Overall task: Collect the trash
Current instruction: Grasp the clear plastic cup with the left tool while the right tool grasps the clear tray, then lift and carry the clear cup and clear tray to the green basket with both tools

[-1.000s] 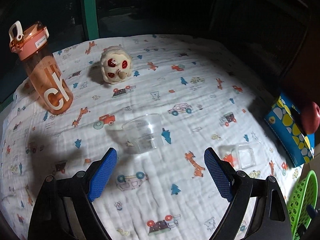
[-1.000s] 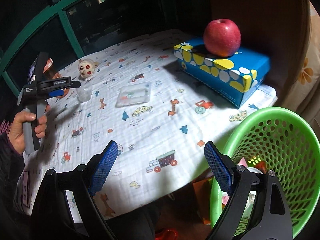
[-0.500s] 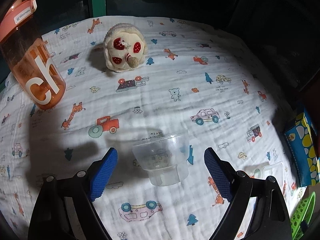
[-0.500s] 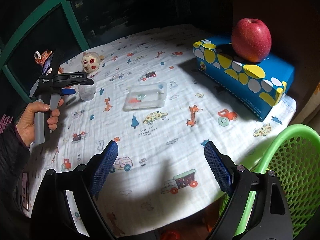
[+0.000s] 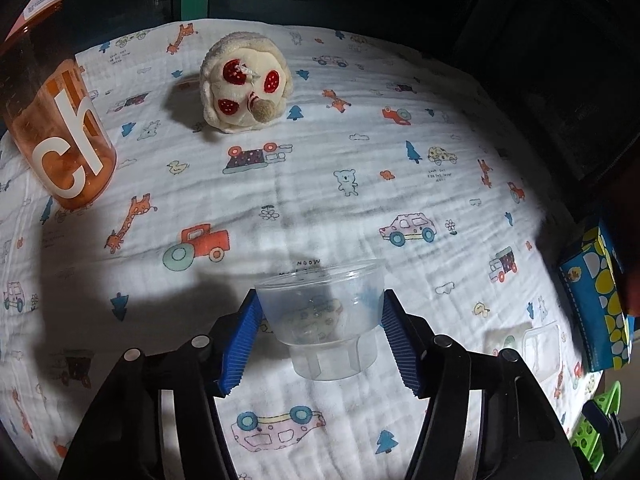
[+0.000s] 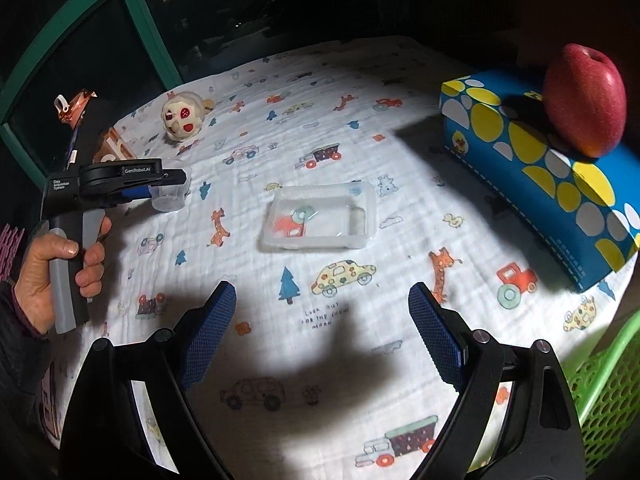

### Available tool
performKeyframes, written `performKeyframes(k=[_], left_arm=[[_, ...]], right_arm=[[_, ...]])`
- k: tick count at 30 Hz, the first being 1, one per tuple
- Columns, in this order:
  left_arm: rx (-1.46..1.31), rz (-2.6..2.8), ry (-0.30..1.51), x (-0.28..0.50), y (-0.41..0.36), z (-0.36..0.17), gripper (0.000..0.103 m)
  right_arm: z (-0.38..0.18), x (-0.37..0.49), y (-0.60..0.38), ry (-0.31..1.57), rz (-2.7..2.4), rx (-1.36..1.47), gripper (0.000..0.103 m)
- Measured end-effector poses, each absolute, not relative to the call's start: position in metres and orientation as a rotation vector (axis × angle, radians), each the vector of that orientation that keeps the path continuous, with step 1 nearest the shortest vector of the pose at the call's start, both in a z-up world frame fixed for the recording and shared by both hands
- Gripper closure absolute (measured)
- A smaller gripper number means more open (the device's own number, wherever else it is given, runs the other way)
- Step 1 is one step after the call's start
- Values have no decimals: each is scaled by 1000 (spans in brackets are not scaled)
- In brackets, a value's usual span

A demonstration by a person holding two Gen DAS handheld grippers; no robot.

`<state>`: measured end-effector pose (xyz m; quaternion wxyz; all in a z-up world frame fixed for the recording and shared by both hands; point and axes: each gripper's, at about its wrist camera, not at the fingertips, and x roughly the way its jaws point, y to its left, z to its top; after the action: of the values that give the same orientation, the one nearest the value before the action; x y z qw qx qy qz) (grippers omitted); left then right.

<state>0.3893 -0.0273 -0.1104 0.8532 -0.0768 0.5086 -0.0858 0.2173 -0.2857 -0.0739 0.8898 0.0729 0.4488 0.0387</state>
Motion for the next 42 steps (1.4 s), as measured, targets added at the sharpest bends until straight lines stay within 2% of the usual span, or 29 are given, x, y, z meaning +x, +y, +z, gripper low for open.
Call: performKeyframes(k=[23,25,26,42], left_arm=[[-192,-255,982,355,-10,-76,45],[-191,-261,980,353,-10,-75,45],[-191,-262,980,352,-10,-75,45],[-165,-322,951,307,-33,-55,45]], right_arm=[[-123,297,-261,1013,27,102,12],[-125,299,-262,1020,16,103,15],[-126,299,-263,1023,16,108,20],[-85,237,-263,958,48,87,21]])
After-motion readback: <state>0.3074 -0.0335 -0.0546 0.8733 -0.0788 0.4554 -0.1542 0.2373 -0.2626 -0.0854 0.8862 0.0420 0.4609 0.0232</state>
